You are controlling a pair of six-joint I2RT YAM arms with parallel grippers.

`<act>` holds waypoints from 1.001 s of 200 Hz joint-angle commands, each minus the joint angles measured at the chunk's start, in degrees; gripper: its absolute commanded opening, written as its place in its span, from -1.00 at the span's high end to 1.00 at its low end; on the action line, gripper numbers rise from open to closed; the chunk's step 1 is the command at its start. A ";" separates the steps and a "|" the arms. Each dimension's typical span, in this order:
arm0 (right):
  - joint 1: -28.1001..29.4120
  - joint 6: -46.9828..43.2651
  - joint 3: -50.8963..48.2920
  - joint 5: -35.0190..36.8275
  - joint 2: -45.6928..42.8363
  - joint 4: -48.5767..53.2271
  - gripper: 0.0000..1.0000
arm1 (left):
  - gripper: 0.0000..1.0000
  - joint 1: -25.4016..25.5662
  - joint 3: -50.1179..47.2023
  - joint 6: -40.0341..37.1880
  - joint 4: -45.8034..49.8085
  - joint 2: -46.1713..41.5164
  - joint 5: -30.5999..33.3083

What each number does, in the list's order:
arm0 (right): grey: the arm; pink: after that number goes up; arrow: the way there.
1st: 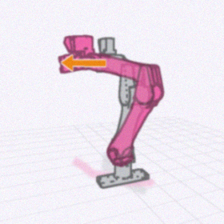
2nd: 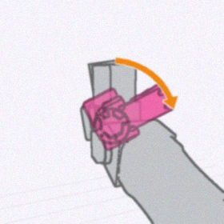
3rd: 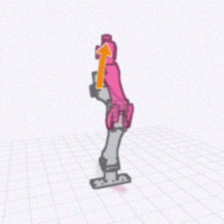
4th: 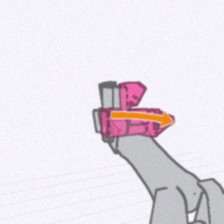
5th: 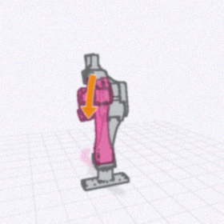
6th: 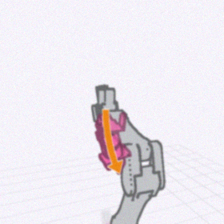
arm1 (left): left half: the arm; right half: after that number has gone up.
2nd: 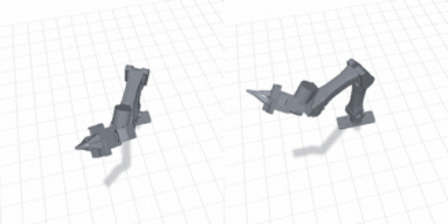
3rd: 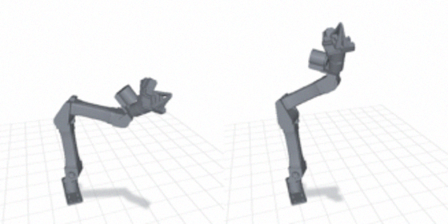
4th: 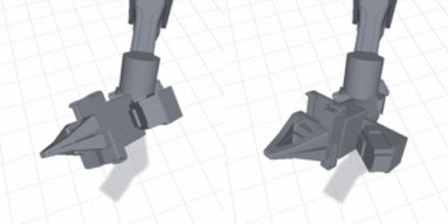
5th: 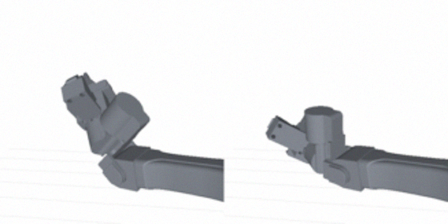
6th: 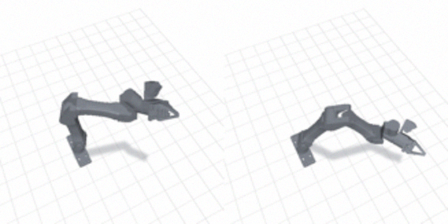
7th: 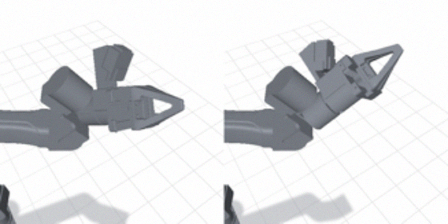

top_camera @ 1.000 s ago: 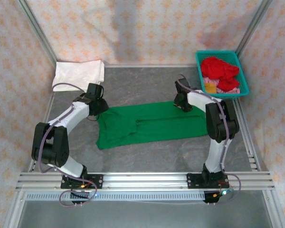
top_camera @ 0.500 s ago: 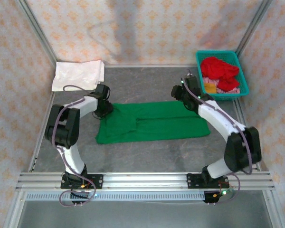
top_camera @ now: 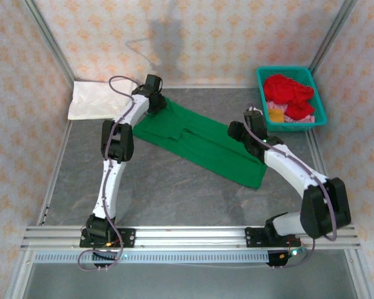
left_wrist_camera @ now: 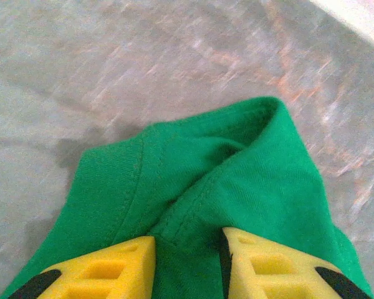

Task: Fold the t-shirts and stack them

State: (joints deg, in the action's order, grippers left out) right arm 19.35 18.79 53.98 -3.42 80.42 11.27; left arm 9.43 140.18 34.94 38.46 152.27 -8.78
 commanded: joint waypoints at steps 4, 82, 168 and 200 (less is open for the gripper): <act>-0.05 -0.72 5.69 -0.33 7.35 8.48 -0.11 | 0.34 0.11 7.84 -1.75 11.57 -1.87 3.23; -3.52 1.33 16.15 -0.01 25.14 17.58 -0.09 | 0.29 3.88 -52.89 1.84 -15.67 -40.11 7.30; -4.86 -1.58 18.63 -0.70 32.45 22.94 -0.05 | 0.36 3.69 -55.91 5.70 -18.29 -30.91 4.05; -4.64 -0.33 14.52 -2.10 30.04 23.49 -0.05 | 0.36 2.22 -50.01 4.21 -14.45 -26.19 3.41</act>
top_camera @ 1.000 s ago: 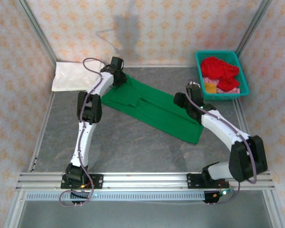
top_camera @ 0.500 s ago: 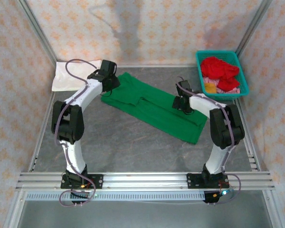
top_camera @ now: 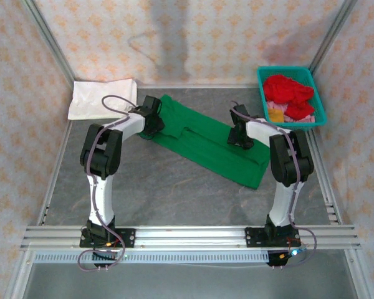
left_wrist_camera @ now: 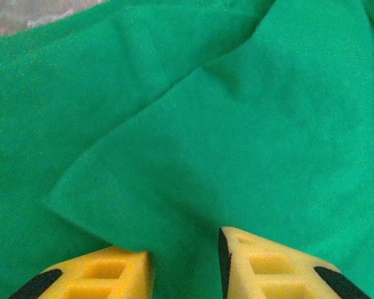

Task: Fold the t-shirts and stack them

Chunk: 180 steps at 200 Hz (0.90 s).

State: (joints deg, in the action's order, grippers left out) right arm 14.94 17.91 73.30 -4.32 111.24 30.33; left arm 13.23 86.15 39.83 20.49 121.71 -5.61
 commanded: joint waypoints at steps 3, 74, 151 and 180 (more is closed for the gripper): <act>-0.18 0.91 -5.20 -1.43 -1.23 4.68 -0.05 | 0.36 -1.75 4.49 -0.80 3.63 4.79 0.14; 9.59 19.19 -20.00 -14.83 -11.35 -1.62 -0.06 | 0.45 -4.96 30.66 -8.21 12.21 18.71 -4.02; 20.61 39.66 -21.08 -18.12 -15.49 -22.03 -0.10 | 0.48 -6.84 33.69 -12.71 12.63 15.14 -4.08; 19.60 34.53 -15.64 -14.71 -18.12 -16.31 -0.12 | 0.38 -8.23 20.18 -12.18 10.37 3.43 1.56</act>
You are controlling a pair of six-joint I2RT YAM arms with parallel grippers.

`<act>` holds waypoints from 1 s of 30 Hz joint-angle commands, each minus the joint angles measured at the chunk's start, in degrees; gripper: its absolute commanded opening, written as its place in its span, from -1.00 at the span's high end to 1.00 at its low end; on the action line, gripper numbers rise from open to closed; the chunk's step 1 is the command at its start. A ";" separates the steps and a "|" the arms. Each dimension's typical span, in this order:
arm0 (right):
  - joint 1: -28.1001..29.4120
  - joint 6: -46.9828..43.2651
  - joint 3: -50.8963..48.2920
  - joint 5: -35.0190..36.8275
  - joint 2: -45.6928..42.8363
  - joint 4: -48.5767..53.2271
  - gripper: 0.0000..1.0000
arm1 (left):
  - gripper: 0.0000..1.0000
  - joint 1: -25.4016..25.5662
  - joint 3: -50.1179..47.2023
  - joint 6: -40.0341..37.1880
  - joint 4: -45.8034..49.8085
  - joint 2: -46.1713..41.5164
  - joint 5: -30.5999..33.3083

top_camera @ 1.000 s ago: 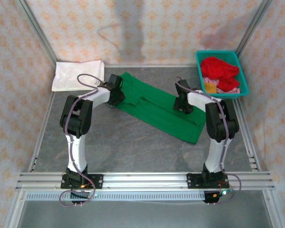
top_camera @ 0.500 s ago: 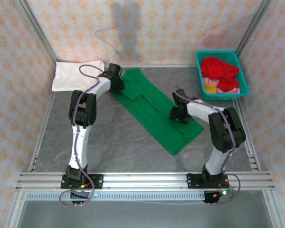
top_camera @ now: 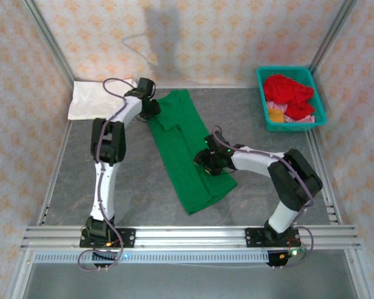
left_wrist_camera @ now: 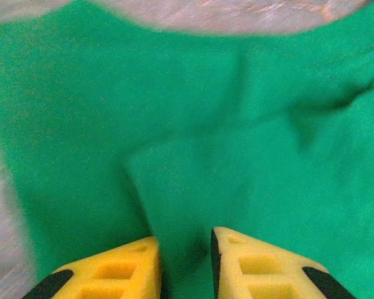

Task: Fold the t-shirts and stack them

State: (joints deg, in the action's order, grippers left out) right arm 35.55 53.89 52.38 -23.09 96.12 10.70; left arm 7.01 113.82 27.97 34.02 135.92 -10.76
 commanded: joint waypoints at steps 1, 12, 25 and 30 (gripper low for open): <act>-1.01 -1.74 5.58 4.22 -2.97 3.78 -0.12 | 0.38 -2.04 -7.79 -0.39 -3.12 -10.94 6.98; -1.36 -23.28 20.41 17.74 2.14 15.84 -0.13 | 0.38 2.64 -21.63 4.05 -9.17 -15.82 6.19; -3.20 -29.59 6.26 29.76 -15.78 3.73 -0.18 | 0.45 0.92 -12.27 12.28 -9.12 -1.60 0.90; -5.21 -29.61 2.71 31.05 -18.91 2.96 -0.18 | 0.45 1.23 3.89 7.87 -2.46 9.31 -5.58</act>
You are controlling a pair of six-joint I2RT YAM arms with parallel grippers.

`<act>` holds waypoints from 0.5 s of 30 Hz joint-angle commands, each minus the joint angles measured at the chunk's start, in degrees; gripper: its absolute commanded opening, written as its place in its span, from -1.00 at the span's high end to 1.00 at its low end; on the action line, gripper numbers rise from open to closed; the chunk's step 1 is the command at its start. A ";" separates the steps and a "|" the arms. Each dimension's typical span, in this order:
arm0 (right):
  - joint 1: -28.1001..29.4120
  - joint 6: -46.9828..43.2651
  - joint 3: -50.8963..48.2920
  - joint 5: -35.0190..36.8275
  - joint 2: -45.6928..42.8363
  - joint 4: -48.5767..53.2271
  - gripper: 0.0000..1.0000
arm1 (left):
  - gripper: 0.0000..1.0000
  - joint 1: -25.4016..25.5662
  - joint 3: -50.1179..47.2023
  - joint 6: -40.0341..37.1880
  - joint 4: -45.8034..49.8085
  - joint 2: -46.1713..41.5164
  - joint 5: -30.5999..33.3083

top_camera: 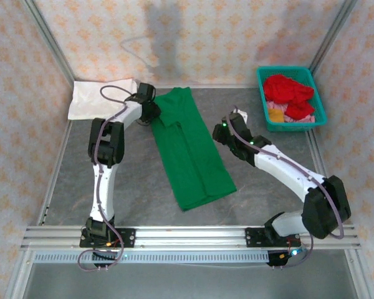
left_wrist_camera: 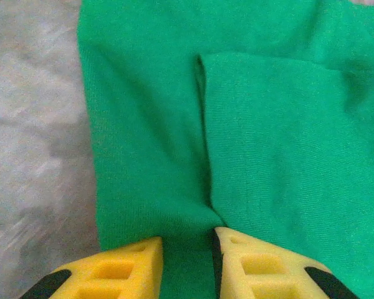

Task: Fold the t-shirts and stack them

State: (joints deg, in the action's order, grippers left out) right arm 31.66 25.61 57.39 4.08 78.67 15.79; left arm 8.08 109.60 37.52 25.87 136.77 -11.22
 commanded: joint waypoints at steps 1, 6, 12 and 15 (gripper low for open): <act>-1.59 -1.35 -2.66 4.13 -1.50 -2.10 -0.18 | 0.45 0.35 14.36 -3.08 9.42 11.95 -7.08; -1.91 -1.32 -4.02 4.32 -0.50 -3.31 -0.18 | 0.46 1.89 37.96 -6.58 17.49 24.51 -13.02; -2.04 -0.48 -3.39 3.31 1.97 -4.11 -0.18 | 0.40 1.99 41.71 -5.64 14.69 25.24 -14.42; -2.04 -1.16 -2.51 2.83 2.36 -3.67 -0.19 | 0.27 1.26 41.04 -5.88 14.83 22.53 -11.74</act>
State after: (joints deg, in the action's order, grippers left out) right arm 29.82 25.21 53.74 6.20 80.55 13.13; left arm 9.76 150.71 32.53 34.52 160.38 -23.59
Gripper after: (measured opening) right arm 0.594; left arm 0.359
